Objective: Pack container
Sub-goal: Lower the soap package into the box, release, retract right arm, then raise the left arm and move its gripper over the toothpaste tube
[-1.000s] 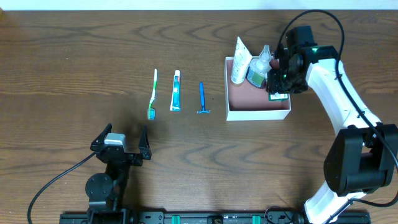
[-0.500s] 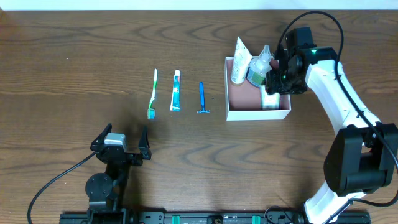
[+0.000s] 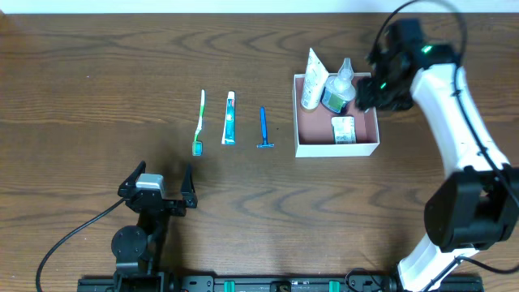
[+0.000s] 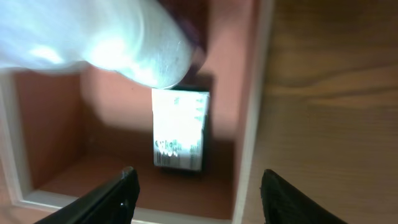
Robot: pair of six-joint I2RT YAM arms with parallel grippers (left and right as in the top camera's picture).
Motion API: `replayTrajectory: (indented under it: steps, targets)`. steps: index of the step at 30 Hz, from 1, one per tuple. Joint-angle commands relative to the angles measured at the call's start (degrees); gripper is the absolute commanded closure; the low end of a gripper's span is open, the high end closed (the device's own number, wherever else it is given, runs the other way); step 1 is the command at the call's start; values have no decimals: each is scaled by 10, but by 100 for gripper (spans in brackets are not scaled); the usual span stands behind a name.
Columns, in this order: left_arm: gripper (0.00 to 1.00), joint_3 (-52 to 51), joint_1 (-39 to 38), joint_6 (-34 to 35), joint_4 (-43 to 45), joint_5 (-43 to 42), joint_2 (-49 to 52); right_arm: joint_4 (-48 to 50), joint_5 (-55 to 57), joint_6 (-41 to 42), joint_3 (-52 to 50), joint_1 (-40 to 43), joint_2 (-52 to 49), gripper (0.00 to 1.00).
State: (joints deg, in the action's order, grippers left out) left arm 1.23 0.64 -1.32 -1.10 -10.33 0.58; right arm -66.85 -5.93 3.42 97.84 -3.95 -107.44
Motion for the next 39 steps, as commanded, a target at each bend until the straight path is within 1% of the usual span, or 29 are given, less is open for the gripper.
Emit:
replayTrajectory:
  steps: [1,2,4,7,8,11,15,19,23,27,35,37,39]
  targets:
    - [2,-10,2,-1,-18,-8,-3,-33,19,-24,94,38,3,34]
    - [2,-10,2,-1,-18,-8,-3,-45,30,-24,118,50,3,34]
    - [2,-10,2,-1,-18,-8,-3,-66,48,-24,156,78,3,27]
    - [2,-10,2,-1,-18,-8,-3,-75,62,-31,176,123,3,6]
    - [2,-10,2,-1,-18,-8,-3,-73,62,-36,175,138,3,2]
    - [2,-10,2,-1,-18,-8,-3,-69,59,-35,162,184,-4,1]
    - [2,-10,2,-1,-18,-8,-3,-62,59,-35,127,223,-13,1]
    - [2,-10,2,-1,-18,-8,-3,-7,59,-35,61,246,-14,1]
    - [2,-10,2,-1,-18,-8,-3,31,59,-20,9,253,-14,1]
    - [2,-10,2,-1,-18,-8,-3,64,59,-11,-19,253,-14,1]
    - [2,-10,2,2,-17,-10,-3,92,42,6,-36,253,-14,1]
    - [2,-10,2,28,-17,-29,-2,92,42,6,-36,253,-14,1]
    - [2,-9,2,38,-12,-86,-2,92,42,6,-36,253,-14,1]
